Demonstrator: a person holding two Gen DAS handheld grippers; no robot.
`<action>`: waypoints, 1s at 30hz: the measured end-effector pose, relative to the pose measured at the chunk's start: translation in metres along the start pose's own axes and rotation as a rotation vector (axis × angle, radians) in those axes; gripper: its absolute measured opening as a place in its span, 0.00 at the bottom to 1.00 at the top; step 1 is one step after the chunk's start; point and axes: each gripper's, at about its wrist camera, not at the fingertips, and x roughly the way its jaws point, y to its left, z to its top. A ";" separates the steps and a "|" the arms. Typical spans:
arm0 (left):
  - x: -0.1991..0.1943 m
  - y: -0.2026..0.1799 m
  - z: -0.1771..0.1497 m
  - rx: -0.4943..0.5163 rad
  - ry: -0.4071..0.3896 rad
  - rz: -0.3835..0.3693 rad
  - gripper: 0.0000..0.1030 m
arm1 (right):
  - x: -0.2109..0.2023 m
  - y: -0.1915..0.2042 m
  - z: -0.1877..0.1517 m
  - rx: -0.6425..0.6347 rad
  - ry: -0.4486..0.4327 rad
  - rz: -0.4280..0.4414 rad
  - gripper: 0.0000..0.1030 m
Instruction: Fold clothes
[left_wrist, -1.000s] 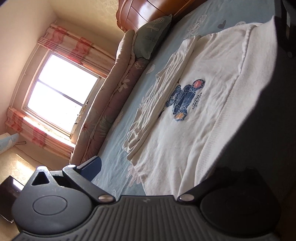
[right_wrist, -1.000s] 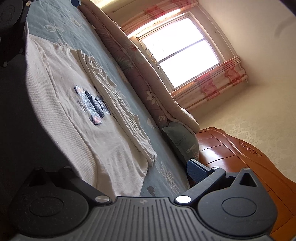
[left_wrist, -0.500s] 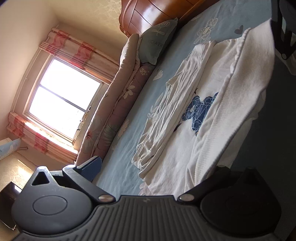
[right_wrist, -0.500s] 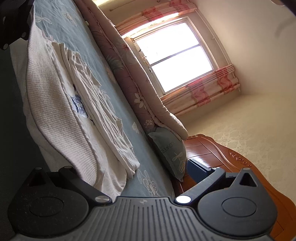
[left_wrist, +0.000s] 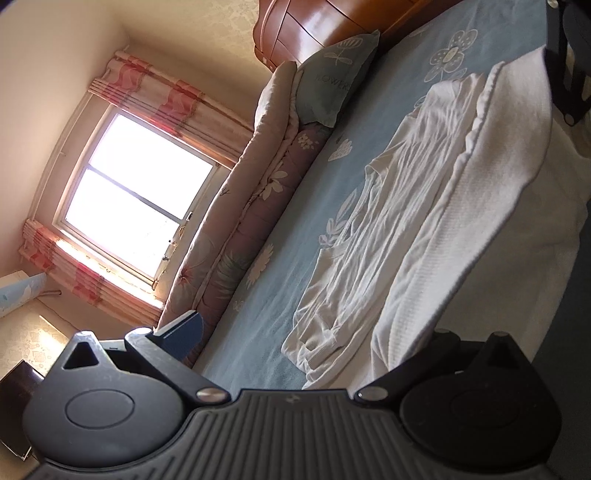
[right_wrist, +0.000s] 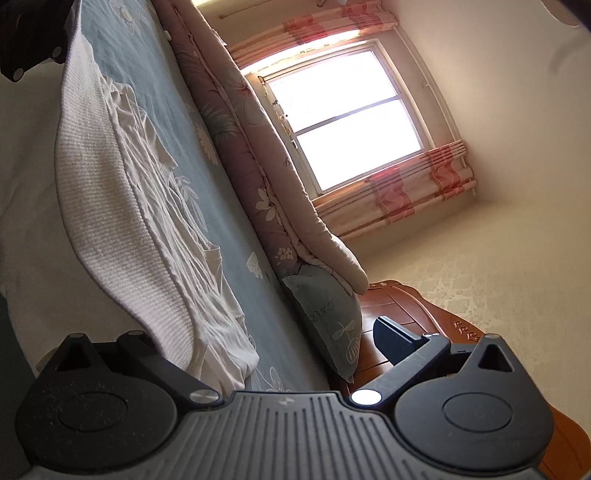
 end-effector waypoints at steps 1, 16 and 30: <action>0.006 0.002 0.001 -0.001 0.002 -0.007 1.00 | 0.006 0.000 0.001 -0.003 -0.001 0.002 1.00; 0.094 0.027 0.013 -0.029 0.048 -0.153 1.00 | 0.095 -0.006 0.016 -0.002 0.019 0.132 1.00; 0.173 0.045 0.030 -0.050 0.067 -0.241 1.00 | 0.188 -0.031 0.018 0.083 0.067 0.328 1.00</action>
